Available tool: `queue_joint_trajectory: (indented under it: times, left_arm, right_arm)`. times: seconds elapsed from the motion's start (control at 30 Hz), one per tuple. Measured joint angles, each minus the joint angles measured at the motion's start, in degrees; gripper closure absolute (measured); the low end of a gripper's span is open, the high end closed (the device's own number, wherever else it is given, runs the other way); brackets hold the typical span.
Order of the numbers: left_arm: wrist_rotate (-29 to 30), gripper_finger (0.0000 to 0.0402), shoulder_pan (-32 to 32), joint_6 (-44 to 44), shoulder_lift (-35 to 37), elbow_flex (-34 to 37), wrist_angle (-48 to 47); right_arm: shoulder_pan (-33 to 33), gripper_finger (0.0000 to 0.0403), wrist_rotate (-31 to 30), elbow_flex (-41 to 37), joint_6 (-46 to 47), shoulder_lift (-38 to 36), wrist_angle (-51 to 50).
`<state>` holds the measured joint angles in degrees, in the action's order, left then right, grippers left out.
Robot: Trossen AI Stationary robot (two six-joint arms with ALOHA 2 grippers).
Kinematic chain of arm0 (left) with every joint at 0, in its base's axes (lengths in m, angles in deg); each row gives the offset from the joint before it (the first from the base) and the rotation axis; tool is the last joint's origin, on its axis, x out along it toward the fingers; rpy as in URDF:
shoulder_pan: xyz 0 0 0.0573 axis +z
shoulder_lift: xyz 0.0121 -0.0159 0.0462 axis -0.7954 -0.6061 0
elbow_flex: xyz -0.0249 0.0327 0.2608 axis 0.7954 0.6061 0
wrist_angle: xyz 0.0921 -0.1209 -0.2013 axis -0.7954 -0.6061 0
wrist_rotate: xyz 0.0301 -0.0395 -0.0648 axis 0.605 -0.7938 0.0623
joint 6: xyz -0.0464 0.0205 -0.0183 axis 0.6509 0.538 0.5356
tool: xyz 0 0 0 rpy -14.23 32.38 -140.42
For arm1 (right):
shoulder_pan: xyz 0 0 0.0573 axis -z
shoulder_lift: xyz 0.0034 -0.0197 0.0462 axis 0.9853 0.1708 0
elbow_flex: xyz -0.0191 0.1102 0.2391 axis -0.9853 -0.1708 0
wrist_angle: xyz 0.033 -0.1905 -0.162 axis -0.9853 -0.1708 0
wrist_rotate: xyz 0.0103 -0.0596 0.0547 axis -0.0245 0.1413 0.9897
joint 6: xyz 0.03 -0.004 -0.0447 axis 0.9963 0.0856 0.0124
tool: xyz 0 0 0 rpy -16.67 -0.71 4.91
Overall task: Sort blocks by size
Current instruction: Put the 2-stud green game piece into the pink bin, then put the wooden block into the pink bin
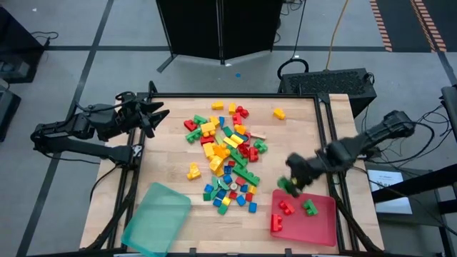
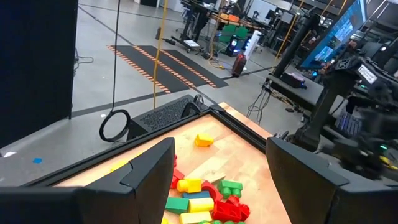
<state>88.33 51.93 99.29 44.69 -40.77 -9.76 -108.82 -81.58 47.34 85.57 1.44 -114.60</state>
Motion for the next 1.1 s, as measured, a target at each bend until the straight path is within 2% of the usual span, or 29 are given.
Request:
queue_joint_trajectory:
  times: [0.1,0.23,0.47,0.63,0.87,0.93,1.0,1.1]
  left_arm:
    - [0.38,0.0146,0.0,0.02,0.0,0.0,0.0]
    - [1.09,0.0146,0.0,0.28,0.0,0.0,0.0]
    - [1.18,0.0146,0.0,0.31,0.0,0.0,-0.01]
    - [1.18,0.0146,0.0,0.31,0.0,0.0,0.0]
    - [0.89,0.0146,-0.01,0.31,0.0,0.0,-0.01]
    - [0.81,0.0146,0.0,0.31,0.0,0.0,-0.02]
    - [0.81,0.0146,-0.01,0.31,0.0,0.0,-0.04]
    - [0.79,0.0146,-0.01,0.31,0.0,0.0,-0.09]
  right_arm:
    - [-7.06,0.04,-0.01,0.02,4.44,1.67,3.35]
    - [-12.9,0.04,-0.01,0.02,10.32,4.16,3.08]
    - [-16.92,0.0388,1.91,0.02,11.62,9.7,2.77]
    - [-16.71,0.0344,2.86,0.02,10.68,11.61,2.73]
    - [-15.55,0.0248,2.2,0.02,10.35,11.67,5.11]
    - [-13.81,0.0227,-0.71,0.02,8.72,10.91,7.13]
    - [-10.27,0.0212,-6.37,0.04,5.08,9.74,8.91]
    - [-2.69,0.02,-14.3,0.09,-5.01,8.26,9.2]
